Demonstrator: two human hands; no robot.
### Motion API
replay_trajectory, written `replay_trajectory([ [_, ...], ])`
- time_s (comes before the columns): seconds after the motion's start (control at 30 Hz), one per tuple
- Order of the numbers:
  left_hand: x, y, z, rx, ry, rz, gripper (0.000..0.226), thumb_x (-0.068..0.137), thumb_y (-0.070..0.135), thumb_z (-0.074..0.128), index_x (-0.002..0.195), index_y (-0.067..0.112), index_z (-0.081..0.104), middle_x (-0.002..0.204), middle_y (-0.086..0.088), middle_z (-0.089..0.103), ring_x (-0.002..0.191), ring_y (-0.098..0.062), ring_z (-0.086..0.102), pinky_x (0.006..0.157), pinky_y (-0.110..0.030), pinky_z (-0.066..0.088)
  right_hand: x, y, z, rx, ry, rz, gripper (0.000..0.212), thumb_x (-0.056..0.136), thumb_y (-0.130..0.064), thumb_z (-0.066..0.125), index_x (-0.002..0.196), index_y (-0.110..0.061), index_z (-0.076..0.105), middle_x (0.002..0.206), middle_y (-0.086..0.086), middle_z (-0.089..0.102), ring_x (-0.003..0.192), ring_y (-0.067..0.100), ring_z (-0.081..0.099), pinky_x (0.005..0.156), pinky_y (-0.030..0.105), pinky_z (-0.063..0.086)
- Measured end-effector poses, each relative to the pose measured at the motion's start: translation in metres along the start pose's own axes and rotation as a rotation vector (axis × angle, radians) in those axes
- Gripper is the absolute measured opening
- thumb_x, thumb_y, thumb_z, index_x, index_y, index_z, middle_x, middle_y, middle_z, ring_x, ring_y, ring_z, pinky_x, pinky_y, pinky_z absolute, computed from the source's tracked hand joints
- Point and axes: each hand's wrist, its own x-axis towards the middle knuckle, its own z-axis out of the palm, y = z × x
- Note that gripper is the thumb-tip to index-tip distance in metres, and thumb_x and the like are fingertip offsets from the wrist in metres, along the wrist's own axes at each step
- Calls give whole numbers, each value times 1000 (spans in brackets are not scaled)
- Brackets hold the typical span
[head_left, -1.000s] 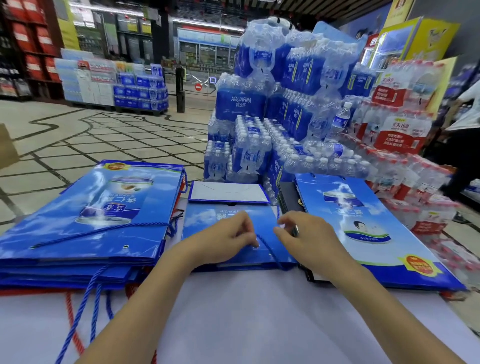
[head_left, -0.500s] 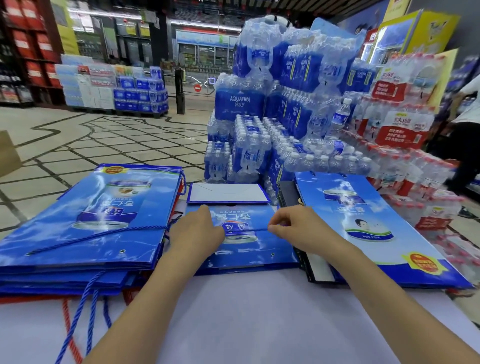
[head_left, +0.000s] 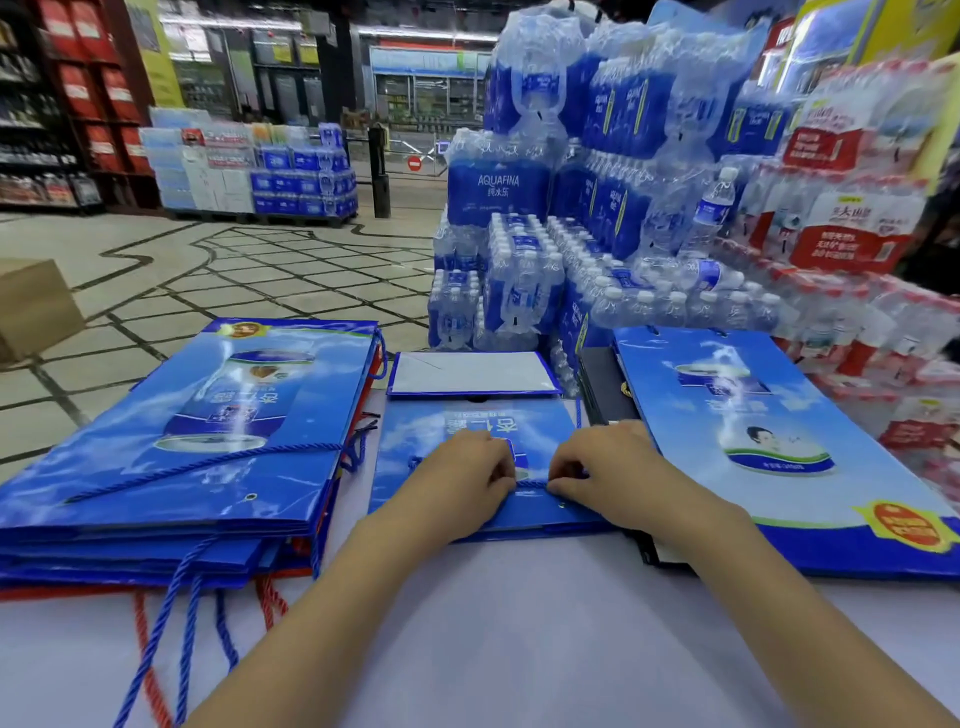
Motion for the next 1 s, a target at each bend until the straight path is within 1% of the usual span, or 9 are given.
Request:
replay_trajectory([
  [0.13, -3, -6, -9, -26, -44, -31, 8, 81, 21, 57, 73, 22, 54, 82, 7, 52, 82, -13, 48, 75, -27, 44, -10, 8, -2, -141, -20, 33, 22, 98, -37, 50, 104, -34, 70, 100, -12, 63, 114, 13, 45, 114, 49, 4],
  [0.27, -5, -1, -14, -1, -85, -110, 9, 77, 21, 58, 71, 21, 51, 81, 5, 52, 80, -14, 51, 76, -35, 48, -16, 11, -4, 11, -9, 72, 25, 95, -44, 56, 115, -33, 63, 104, -16, 66, 114, 9, 47, 115, 43, -1],
  [0.43, -7, 0, -17, -25, -126, -172, 4, 75, 23, 56, 75, 23, 52, 83, 6, 55, 78, -14, 54, 77, -41, 51, -17, 10, -2, -20, -8, 50, 19, 95, -43, 57, 98, -32, 71, 89, -15, 61, 107, 12, 50, 113, 42, 7],
  [0.5, -8, 0, -16, -32, -135, -150, 13, 73, 24, 53, 86, 26, 53, 89, 9, 56, 82, -11, 54, 79, -37, 50, -17, 10, -2, -32, -7, 39, 19, 95, -43, 55, 100, -33, 71, 86, -16, 58, 104, 13, 51, 110, 39, 10],
  [0.6, -7, 3, -11, -9, -105, -63, 35, 80, 23, 55, 114, 30, 52, 103, 10, 53, 86, -9, 47, 80, -26, 43, -17, 11, 1, 62, 44, 65, 16, 93, -43, 59, 98, -29, 62, 93, -12, 65, 98, 13, 54, 110, 35, 12],
  [0.67, -6, 7, -7, 11, -68, -10, 35, 87, 29, 57, 122, 28, 52, 107, 10, 52, 91, -9, 45, 83, -25, 41, -14, 9, 3, 88, 46, 95, 18, 94, -42, 58, 103, -28, 57, 97, -10, 66, 99, 14, 55, 108, 35, 19],
  [0.73, -6, 10, -2, 51, -47, 20, 26, 92, 37, 56, 117, 29, 56, 105, 10, 51, 96, -10, 47, 87, -29, 44, -9, 4, 4, 7, 18, 97, 18, 97, -36, 53, 110, -27, 61, 105, -7, 66, 106, 17, 57, 99, 37, 24],
  [0.83, -4, 9, 0, 55, -41, 19, 18, 93, 39, 56, 106, 29, 60, 102, 9, 52, 97, -12, 50, 87, -32, 46, -4, 0, 7, -97, 21, 88, 20, 98, -24, 49, 101, -26, 68, 103, -5, 67, 101, 21, 60, 88, 37, 24],
  [1.0, -2, 9, 5, 32, -8, 36, 30, 93, 39, 58, 120, 28, 55, 102, 13, 53, 88, -9, 44, 82, -25, 42, -13, 4, 1, -31, 47, 34, 22, 99, -28, 48, 98, -23, 70, 98, -4, 69, 96, 19, 57, 106, 36, 19],
])
